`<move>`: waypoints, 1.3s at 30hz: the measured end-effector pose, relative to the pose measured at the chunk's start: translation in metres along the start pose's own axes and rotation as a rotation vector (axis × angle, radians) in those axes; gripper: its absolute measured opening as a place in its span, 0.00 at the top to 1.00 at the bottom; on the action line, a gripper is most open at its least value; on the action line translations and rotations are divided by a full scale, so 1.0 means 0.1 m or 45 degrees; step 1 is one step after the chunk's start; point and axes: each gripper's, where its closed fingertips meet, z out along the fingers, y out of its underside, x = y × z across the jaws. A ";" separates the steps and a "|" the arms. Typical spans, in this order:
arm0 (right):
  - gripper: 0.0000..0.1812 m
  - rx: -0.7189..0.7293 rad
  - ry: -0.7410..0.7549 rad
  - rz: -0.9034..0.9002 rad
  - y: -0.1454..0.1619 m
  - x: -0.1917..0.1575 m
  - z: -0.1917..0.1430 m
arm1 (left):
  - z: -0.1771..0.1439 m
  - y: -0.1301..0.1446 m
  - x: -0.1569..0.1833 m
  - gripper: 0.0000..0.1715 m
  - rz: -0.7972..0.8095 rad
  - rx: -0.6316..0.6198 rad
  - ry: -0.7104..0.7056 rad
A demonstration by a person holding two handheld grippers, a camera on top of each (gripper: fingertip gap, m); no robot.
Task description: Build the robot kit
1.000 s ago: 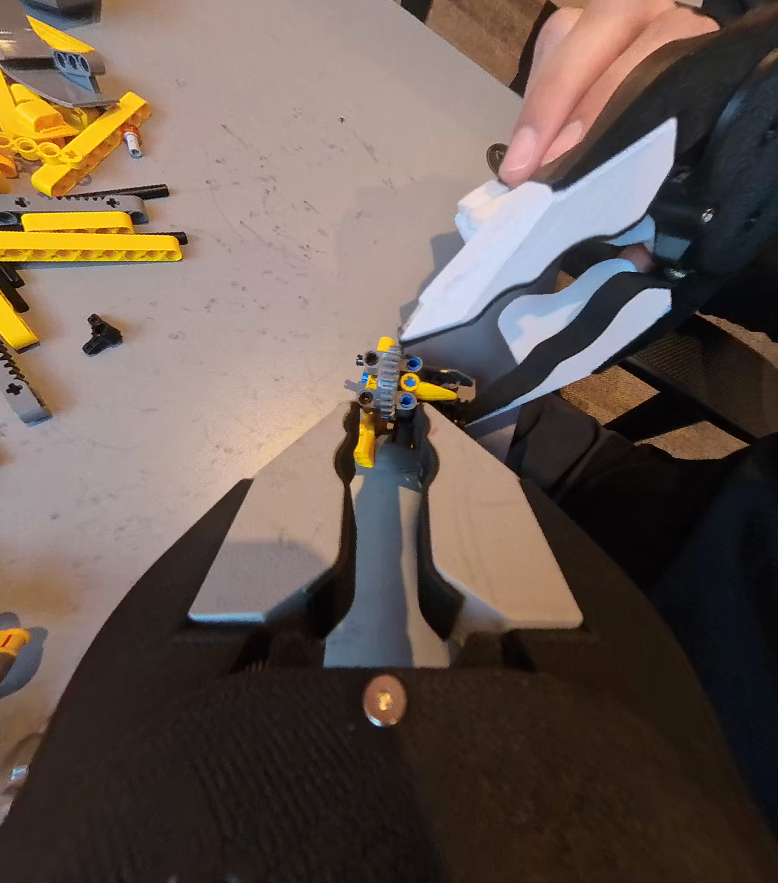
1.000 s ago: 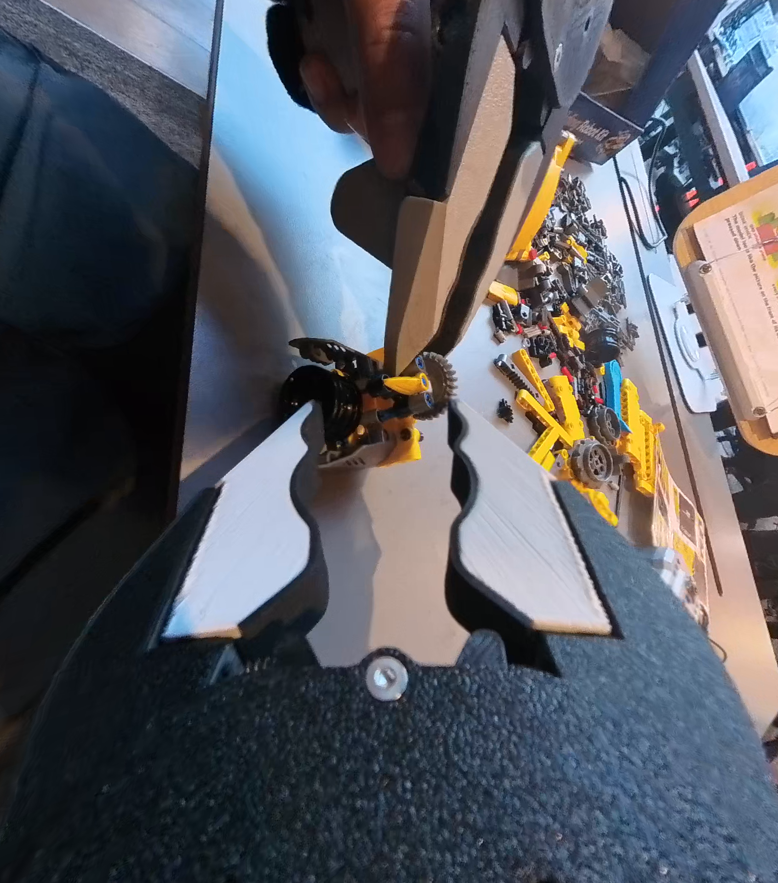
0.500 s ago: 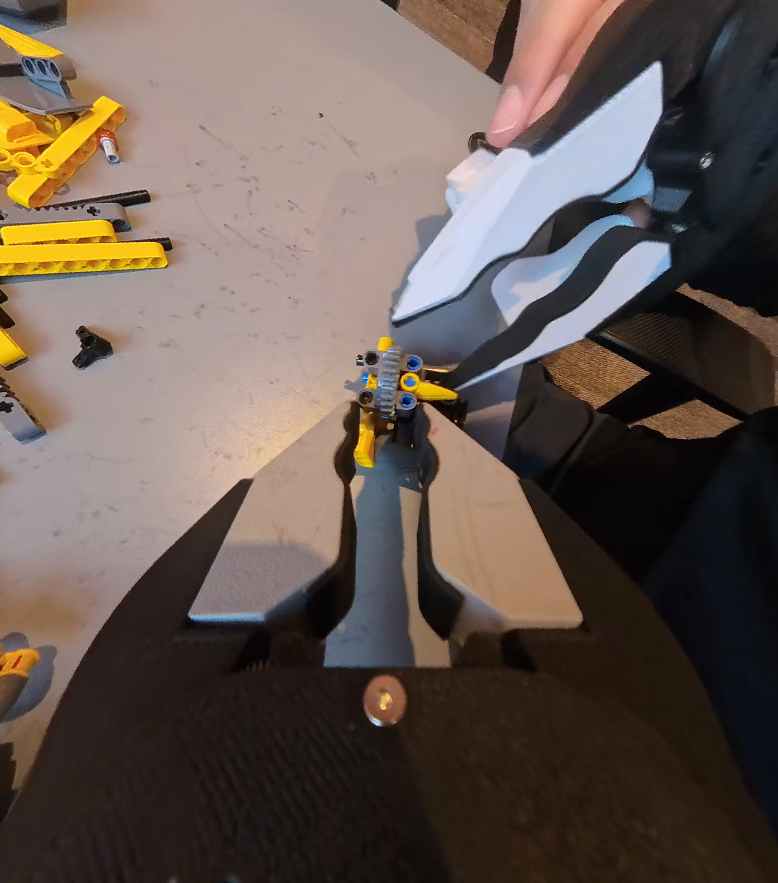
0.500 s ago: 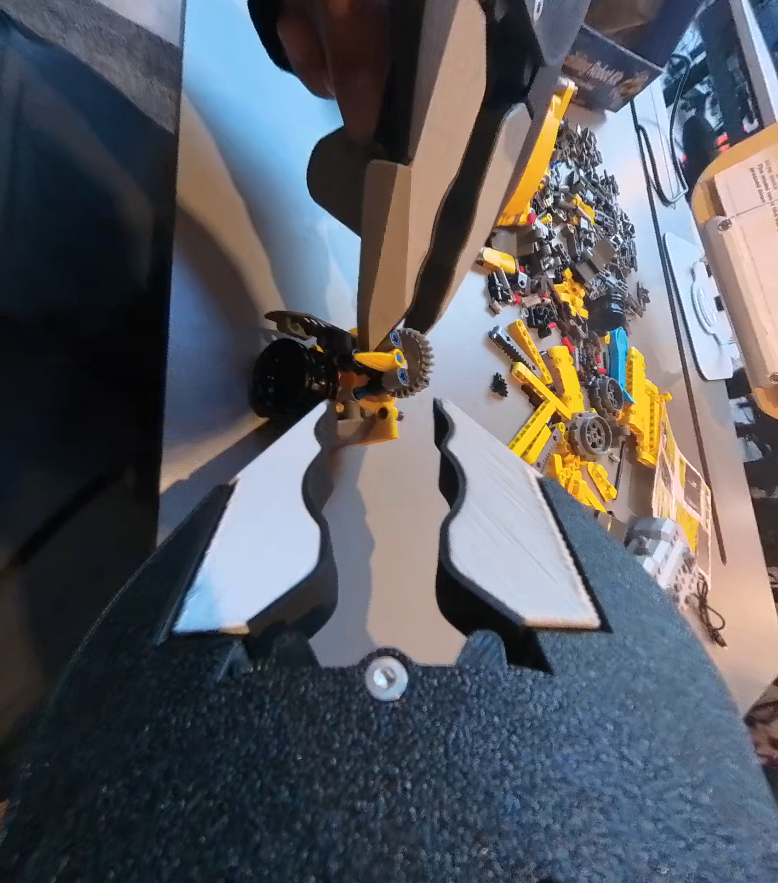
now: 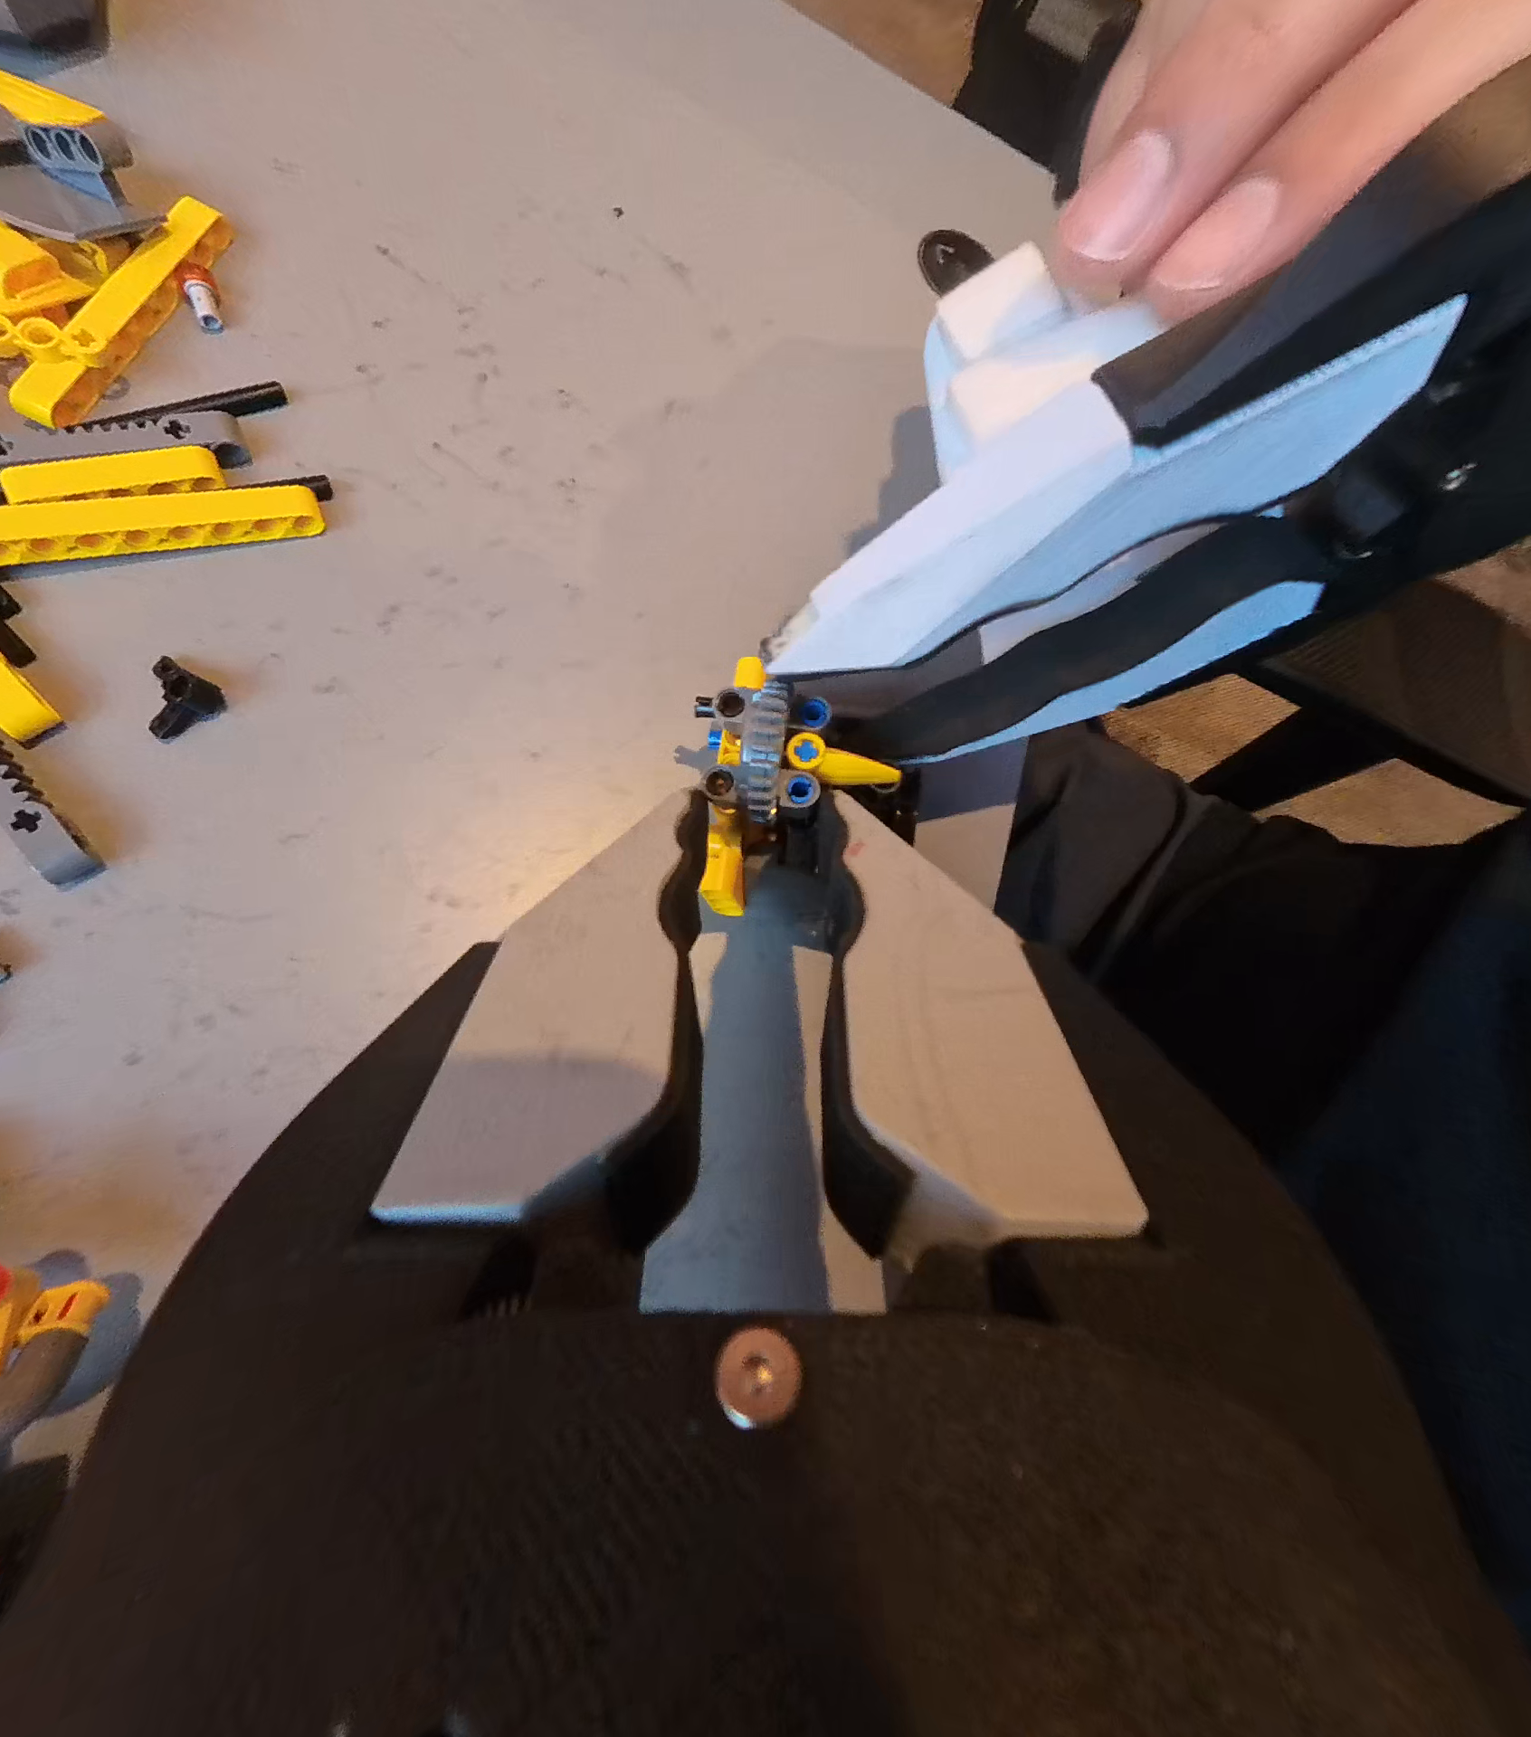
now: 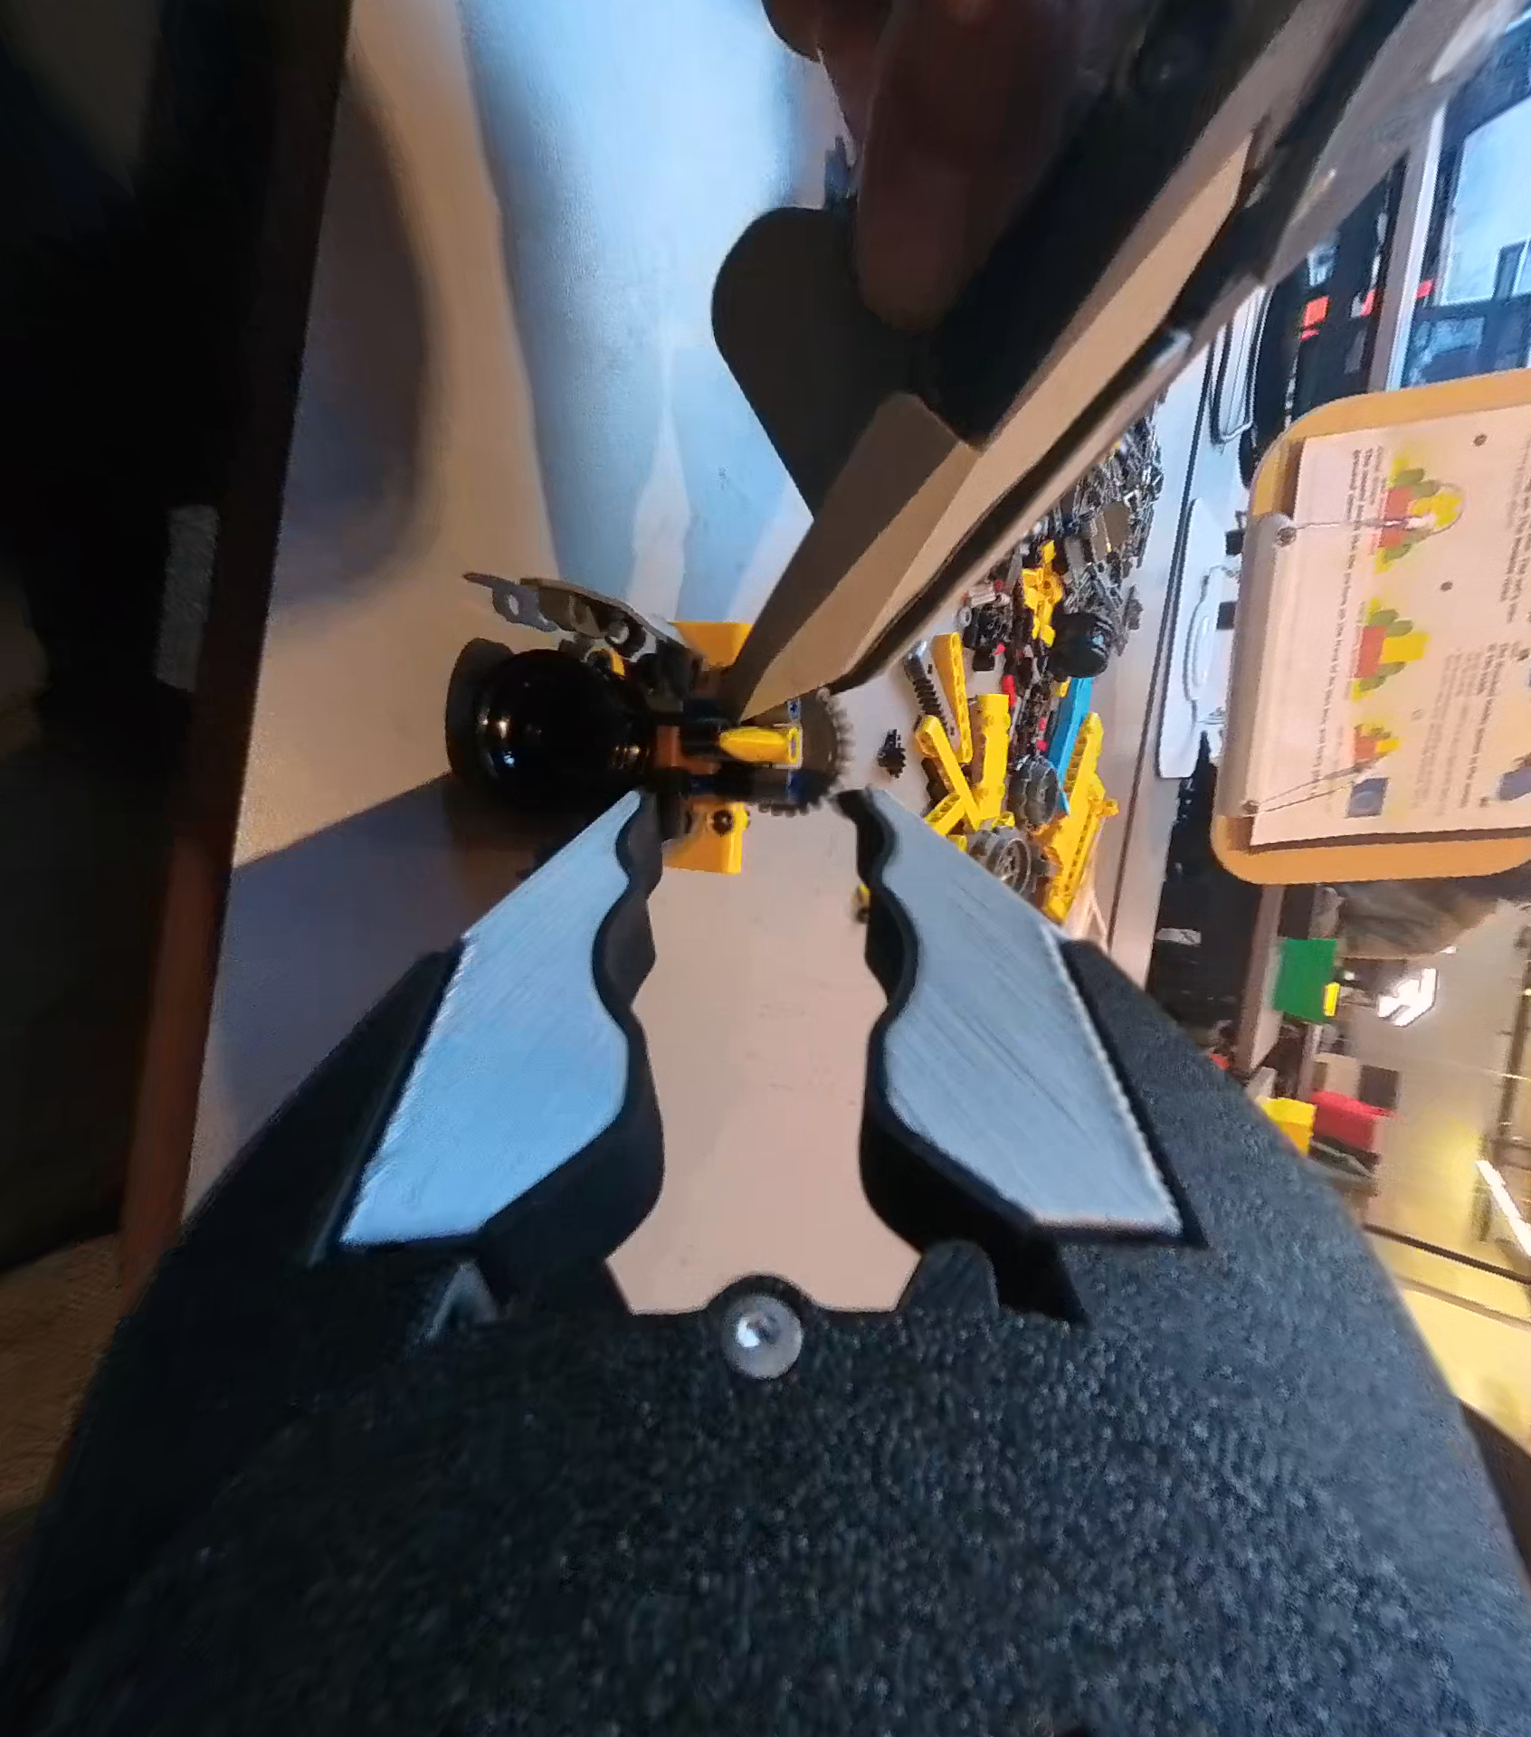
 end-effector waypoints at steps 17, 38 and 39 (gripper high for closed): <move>0.80 0.133 0.039 -0.048 -0.02 -0.03 0.00 | 0.01 -0.01 -0.01 0.88 0.001 0.057 0.011; 0.79 0.175 0.089 -0.040 -0.01 -0.01 -0.02 | 0.00 0.00 -0.04 0.88 -0.040 0.049 0.015; 0.80 0.182 0.081 -0.021 -0.01 -0.01 -0.01 | 0.00 0.00 -0.03 0.90 -0.040 0.047 0.020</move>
